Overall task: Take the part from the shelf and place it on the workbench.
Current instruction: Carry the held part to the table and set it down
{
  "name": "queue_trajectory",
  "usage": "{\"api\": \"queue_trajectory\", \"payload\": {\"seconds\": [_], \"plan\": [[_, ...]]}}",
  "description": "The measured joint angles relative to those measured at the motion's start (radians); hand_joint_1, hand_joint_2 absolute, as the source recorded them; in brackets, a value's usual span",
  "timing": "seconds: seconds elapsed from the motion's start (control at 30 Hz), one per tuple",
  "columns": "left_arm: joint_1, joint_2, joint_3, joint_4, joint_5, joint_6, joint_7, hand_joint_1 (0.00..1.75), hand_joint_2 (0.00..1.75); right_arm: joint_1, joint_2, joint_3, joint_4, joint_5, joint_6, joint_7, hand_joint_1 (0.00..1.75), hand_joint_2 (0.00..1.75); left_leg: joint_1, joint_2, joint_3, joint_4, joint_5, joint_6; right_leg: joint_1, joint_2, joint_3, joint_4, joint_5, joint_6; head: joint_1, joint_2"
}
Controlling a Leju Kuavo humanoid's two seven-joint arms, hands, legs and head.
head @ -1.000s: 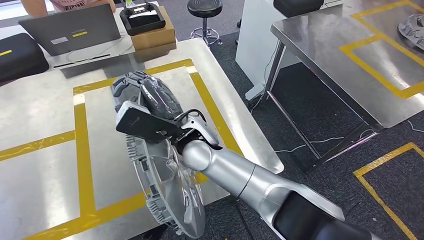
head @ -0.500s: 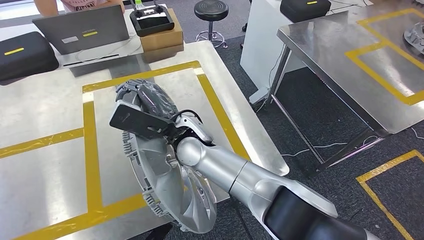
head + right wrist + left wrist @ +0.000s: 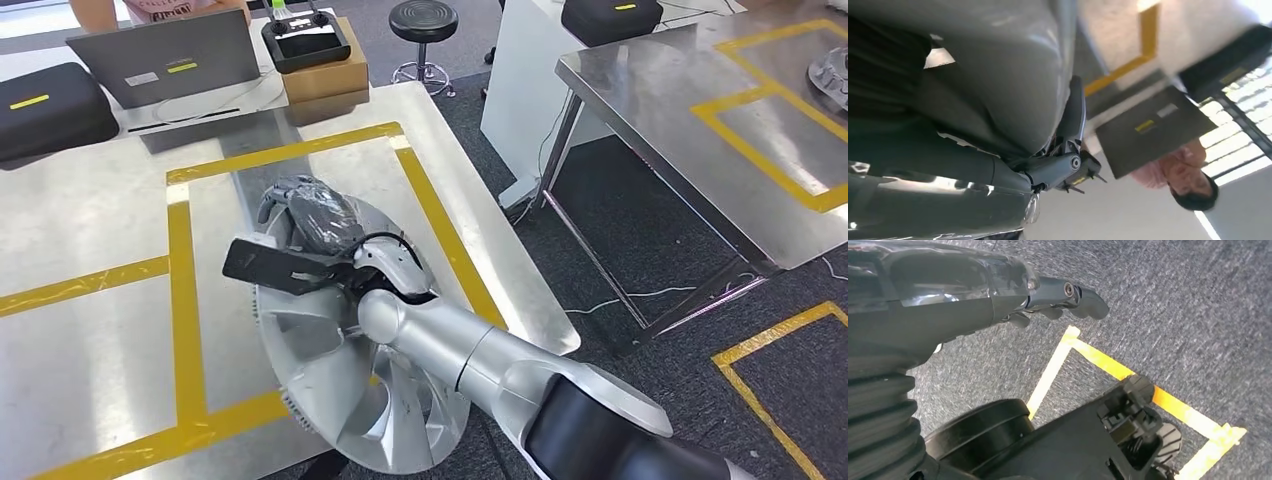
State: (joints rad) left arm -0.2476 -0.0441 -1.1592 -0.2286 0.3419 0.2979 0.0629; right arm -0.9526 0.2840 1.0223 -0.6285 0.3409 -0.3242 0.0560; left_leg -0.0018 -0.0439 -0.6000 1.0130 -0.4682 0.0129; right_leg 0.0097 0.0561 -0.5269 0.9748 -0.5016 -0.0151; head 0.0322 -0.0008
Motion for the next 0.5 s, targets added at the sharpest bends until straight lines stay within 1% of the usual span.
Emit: {"api": "queue_trajectory", "payload": {"seconds": [0.1,0.2,0.27,0.4,0.5], "plan": [[-0.001,-0.012,-0.010,0.000,-0.018,-0.014,0.000,0.00,1.75,0.016,0.000,0.056,0.053,0.158,0.025,0.081,1.75,1.75,0.000,-0.004,0.000,0.000,0.000,0.000,0.000,-0.003,0.000,0.000,0.000,0.000,0.001,0.000],[-0.001,-0.030,-0.017,0.000,-0.030,-0.025,-0.005,0.00,1.75,0.024,-0.009,0.122,0.108,0.316,0.091,0.170,1.75,1.75,0.000,-0.006,-0.001,0.000,0.000,0.000,0.000,-0.003,0.000,0.000,0.000,0.000,0.001,0.000],[-0.001,-0.043,-0.022,0.000,-0.034,-0.039,-0.010,0.00,1.75,0.019,-0.017,0.166,0.142,0.386,0.140,0.210,1.75,1.75,0.000,-0.006,-0.001,0.000,0.000,0.000,0.000,-0.003,0.000,0.000,0.000,0.000,0.002,0.000],[-0.002,-0.064,-0.035,0.000,-0.041,-0.068,-0.018,0.00,1.75,-0.004,-0.036,0.241,0.197,0.477,0.238,0.245,1.75,1.75,-0.001,-0.007,-0.001,0.001,0.000,0.001,-0.001,-0.004,0.000,0.000,0.000,0.001,0.002,0.000],[-0.002,-0.076,-0.039,0.000,-0.047,-0.074,-0.019,0.00,1.75,-0.018,-0.046,0.286,0.224,0.526,0.269,0.255,1.75,1.75,-0.001,-0.007,-0.001,0.001,0.000,0.001,0.000,-0.004,0.000,0.000,-0.001,0.002,0.002,0.000]]}}
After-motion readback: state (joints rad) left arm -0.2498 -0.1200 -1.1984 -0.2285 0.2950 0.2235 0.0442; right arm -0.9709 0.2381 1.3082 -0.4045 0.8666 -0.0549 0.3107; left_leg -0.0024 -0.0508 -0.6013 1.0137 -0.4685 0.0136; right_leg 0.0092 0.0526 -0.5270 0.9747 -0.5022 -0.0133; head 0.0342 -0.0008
